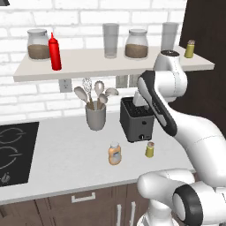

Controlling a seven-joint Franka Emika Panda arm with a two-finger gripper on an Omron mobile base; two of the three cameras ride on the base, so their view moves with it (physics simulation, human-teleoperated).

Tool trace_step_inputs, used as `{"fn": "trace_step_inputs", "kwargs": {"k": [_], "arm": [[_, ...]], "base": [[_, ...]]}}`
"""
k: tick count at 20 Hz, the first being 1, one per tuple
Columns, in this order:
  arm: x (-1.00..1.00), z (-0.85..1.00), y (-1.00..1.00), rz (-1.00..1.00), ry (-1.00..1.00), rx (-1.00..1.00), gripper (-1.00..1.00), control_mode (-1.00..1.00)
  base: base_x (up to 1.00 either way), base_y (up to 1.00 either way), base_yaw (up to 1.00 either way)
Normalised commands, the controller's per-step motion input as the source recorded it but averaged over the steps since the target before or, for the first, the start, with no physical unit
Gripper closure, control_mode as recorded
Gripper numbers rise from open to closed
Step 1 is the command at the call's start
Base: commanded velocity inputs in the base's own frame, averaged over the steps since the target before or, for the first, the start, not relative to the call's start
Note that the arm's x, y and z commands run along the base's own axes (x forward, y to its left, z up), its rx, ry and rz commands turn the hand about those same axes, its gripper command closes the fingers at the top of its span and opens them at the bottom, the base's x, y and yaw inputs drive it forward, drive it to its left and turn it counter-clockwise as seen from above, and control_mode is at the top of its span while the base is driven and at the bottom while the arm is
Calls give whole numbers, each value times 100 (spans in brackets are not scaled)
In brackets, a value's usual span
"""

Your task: Put the shaker and condiment bottle from the counter next to their counterparts in the cabinet.

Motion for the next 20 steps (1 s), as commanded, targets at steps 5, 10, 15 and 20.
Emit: {"fn": "trace_step_inputs", "kwargs": {"k": [5,10,15,20], "arm": [[-13,0,0,0,-7,0,-100,-100],[-35,0,0,0,-16,0,-100,-100],[-49,0,0,0,-19,0,-100,-100],[-43,0,0,0,-9,0,-100,-100]], "base": [[0,0,0],[0,0,0],[0,0,0],[0,0,0]]}}
